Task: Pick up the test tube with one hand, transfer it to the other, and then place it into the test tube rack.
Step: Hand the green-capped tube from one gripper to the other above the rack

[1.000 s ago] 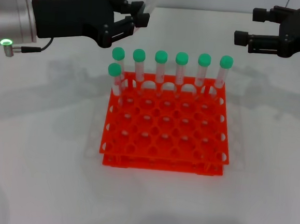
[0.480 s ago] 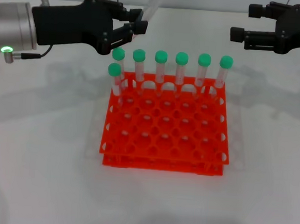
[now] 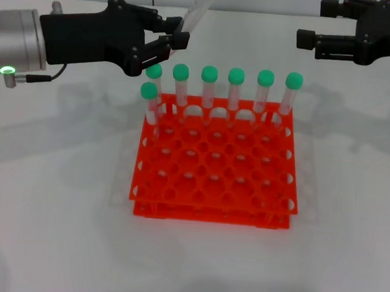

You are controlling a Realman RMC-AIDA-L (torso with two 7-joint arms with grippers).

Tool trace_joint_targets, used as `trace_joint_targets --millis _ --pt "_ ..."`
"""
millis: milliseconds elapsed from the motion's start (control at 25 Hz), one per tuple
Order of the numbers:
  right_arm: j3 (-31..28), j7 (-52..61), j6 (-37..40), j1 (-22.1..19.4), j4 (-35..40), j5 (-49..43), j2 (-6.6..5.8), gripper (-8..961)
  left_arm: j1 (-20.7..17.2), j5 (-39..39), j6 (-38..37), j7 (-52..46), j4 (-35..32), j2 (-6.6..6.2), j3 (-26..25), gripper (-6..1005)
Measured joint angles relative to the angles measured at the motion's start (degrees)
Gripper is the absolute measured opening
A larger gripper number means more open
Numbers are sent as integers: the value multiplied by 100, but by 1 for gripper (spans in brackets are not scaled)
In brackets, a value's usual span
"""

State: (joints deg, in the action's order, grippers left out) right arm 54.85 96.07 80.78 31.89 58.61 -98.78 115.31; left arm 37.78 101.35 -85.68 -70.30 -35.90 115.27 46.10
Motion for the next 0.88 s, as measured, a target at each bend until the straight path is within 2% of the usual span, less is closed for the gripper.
trace_joint_targets --millis 880 --pt "112 0 69 131 17 169 0 843 9 8 -23 -23 47 4 17 222"
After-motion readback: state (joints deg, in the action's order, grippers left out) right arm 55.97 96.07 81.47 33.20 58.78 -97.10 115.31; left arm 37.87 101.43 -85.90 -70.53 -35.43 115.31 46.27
